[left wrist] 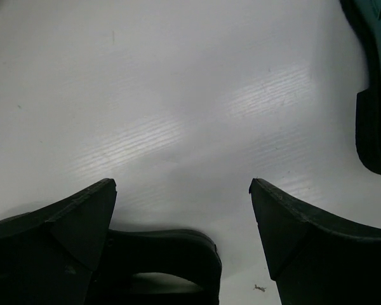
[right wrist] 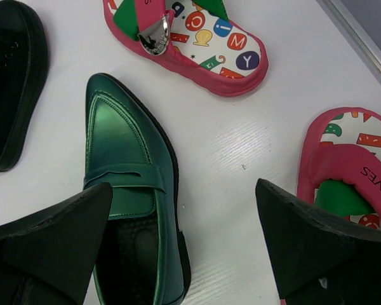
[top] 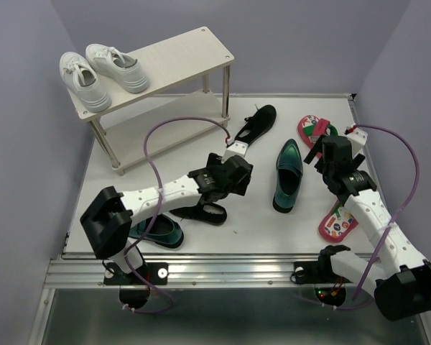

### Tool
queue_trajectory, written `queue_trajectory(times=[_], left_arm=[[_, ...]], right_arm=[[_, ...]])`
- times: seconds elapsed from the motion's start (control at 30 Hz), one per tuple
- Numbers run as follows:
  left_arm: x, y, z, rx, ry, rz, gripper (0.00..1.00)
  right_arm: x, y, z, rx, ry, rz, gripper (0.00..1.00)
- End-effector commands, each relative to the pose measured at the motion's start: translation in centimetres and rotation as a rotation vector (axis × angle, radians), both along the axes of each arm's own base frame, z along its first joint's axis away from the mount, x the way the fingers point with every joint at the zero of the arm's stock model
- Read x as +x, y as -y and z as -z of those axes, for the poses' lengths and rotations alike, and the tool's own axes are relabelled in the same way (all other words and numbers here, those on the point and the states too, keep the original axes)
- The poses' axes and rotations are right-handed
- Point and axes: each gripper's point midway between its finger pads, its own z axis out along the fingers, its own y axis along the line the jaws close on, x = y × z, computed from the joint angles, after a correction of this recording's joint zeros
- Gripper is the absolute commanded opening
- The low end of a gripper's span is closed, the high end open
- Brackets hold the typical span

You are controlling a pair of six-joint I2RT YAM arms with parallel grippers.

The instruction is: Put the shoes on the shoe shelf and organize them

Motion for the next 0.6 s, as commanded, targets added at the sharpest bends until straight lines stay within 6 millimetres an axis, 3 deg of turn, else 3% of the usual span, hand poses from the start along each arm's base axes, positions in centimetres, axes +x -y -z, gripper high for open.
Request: queue_trajectory(times=[0.0, 0.23, 0.37, 0.57], left_arm=[[-1.3, 2.4, -2.4, -0.054, 0.0, 0.036, 0.99], [-1.3, 5.2, -3.7, -0.158, 0.008, 0.124, 0.99], [-0.3, 8.4, -5.7, -0.179, -0.019, 0.156, 0.99], [1.0, 13.5, -7.9, -0.276, -0.027, 0.218, 0.95]], right_arm=[[0.4, 1.0, -2.3, -0.042, 0.076, 0.035, 1.0], [-0.9, 2.5, -4.6, -0.052, 0.168, 0.114, 1.0], [-1.8, 2.8, -5.6, -0.034, 0.235, 0.124, 1.0], [-2.2, 2.8, -4.9, -0.041, 0.196, 0.115, 1.0]])
